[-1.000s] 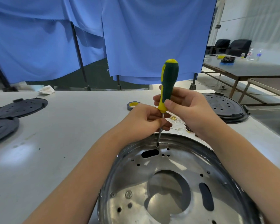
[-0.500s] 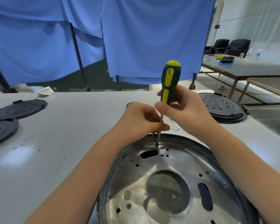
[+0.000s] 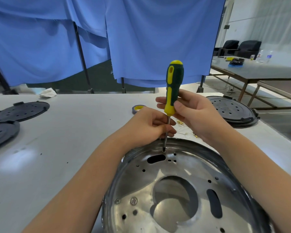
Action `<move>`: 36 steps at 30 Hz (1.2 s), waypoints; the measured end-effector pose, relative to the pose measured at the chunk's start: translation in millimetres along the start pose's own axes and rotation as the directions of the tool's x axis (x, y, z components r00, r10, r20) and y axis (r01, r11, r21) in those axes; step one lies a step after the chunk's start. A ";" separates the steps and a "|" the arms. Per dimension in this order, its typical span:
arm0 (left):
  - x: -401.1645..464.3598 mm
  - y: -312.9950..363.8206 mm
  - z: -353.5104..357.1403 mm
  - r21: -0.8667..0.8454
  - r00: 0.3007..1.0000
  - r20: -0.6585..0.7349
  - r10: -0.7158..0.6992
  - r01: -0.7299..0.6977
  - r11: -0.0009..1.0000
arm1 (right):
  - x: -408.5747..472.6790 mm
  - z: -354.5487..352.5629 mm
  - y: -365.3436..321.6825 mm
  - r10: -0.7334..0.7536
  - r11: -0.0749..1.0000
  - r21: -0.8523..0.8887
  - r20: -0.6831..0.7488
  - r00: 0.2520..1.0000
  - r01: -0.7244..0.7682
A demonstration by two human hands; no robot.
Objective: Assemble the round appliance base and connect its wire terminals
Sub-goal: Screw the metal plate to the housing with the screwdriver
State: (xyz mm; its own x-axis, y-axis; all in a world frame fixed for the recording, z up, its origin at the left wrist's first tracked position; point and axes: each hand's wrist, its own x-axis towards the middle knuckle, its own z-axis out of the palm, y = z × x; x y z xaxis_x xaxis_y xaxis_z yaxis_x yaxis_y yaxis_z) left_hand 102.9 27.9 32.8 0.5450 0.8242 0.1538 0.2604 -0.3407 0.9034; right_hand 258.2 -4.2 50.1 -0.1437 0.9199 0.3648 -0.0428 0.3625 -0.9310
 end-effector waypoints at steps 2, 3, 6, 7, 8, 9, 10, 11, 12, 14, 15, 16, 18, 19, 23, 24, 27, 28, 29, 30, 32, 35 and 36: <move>-1.0 0.3 0.4 0.016 1.000 0.001 0.006 -0.006 1.000 | -0.5 -1.6 -0.9 -0.016 0.998 -0.063 -0.024 1.000 0.014; -1.4 0.4 0.6 0.025 1.000 0.001 0.010 -0.010 1.000 | -1.0 -2.5 -1.8 -0.023 0.996 -0.084 -0.033 0.999 0.020; -2.2 1.5 1.2 0.047 0.999 -0.025 0.025 -0.024 0.999 | -2.5 -2.3 -5.9 -0.034 0.993 -0.116 -0.038 0.999 0.030; -2.3 1.7 1.2 0.071 0.998 -0.043 0.039 -0.035 0.997 | -2.9 -1.7 -6.9 -0.037 0.993 -0.117 -0.039 0.999 0.032; -2.4 1.8 1.1 0.100 0.996 -0.066 0.053 -0.047 0.994 | -3.2 -1.0 -7.6 -0.044 0.991 -0.128 -0.044 0.998 0.038; -2.3 1.2 0.8 0.117 0.994 -0.090 0.065 -0.054 0.992 | -3.2 -0.3 -7.9 -0.057 0.987 -0.156 -0.057 0.997 0.047; -2.0 0.8 0.3 0.120 0.991 -0.111 0.070 -0.056 0.991 | -3.1 0.5 -8.2 -0.072 0.979 -0.197 -0.078 0.994 0.056; -1.7 0.4 -0.1 0.116 0.989 -0.129 0.071 -0.056 0.992 | -2.9 1.2 -8.2 -0.089 0.969 -0.240 -0.103 0.991 0.062; -1.7 0.2 -0.3 0.112 0.987 -0.141 0.073 -0.057 0.992 | -2.8 1.8 -8.0 -0.105 0.959 -0.274 -0.129 0.986 0.066; -1.7 0.4 -0.2 0.114 0.985 -0.149 0.086 -0.069 0.991 | -3.0 2.4 -7.5 -0.127 0.948 -0.312 -0.169 0.977 0.069; -1.6 0.3 -0.3 0.118 0.985 -0.148 0.092 -0.075 0.990 | -3.3 3.1 -7.4 -0.136 0.943 -0.325 -0.176 0.975 0.073; -1.7 0.2 -0.5 0.123 0.984 -0.149 0.097 -0.079 0.989 | -3.7 3.8 -7.0 -0.144 0.939 -0.335 -0.174 0.974 0.079; -1.4 -0.2 -1.4 0.126 0.982 -0.159 0.097 -0.077 0.989 | -4.1 5.6 -5.0 -0.146 0.943 -0.318 -0.135 0.980 0.097; -0.7 -0.8 -1.8 0.116 0.982 -0.164 0.089 -0.070 0.991 | -4.2 6.4 -3.9 -0.131 0.955 -0.280 -0.101 0.986 0.098; 0.9 -2.3 -2.4 0.037 0.985 -0.172 0.035 -0.029 0.999 | -2.7 4.0 -2.3 -0.019 0.998 -0.055 0.019 1.000 0.020; 1.0 -2.7 -2.5 0.036 0.985 -0.169 0.035 -0.029 0.999 | -2.5 3.2 -2.5 -0.010 1.000 -0.026 0.032 0.999 0.010; 1.1 -3.9 -3.4 0.023 0.986 -0.161 0.041 -0.038 0.999 | -2.3 1.6 -2.0 -0.013 0.999 -0.052 0.033 0.999 0.015; 1.2 -4.1 -3.6 0.018 0.987 -0.158 0.041 -0.038 0.999 | -2.3 1.2 -2.2 -0.019 0.996 -0.085 0.022 1.000 0.021; 0.9 -4.1 -3.4 0.015 0.988 -0.151 0.040 -0.038 0.999 | -2.3 0.9 -2.6 -0.028 0.992 -0.119 0.005 1.000 0.028; 0.6 -3.9 -3.1 0.014 0.989 -0.141 0.039 -0.037 0.999 | -2.2 0.7 -3.5 -0.040 0.989 -0.143 -0.020 0.999 0.037; -0.1 -2.8 -1.2 0.006 0.992 -0.121 0.035 -0.034 0.999 | -2.6 0.8 -5.6 -0.065 0.985 -0.165 -0.087 0.994 0.050; -1.2 0.3 2.2 0.025 0.997 -0.069 0.041 -0.039 0.999 | -2.1 0.7 -6.3 -0.108 0.964 -0.260 -0.170 0.979 0.061; -1.6 1.5 3.1 0.043 0.998 -0.047 0.047 -0.045 0.998 | -1.9 1.0 -6.2 -0.122 0.952 -0.298 -0.184 0.975 0.062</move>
State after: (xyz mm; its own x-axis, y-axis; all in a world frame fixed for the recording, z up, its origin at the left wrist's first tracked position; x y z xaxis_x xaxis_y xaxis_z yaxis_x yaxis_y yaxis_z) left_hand 104.9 24.6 32.6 0.5188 0.8275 0.2148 0.2692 -0.3966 0.8776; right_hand 257.8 -8.3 55.2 0.0469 0.8807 0.4713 0.2454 0.4472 -0.8601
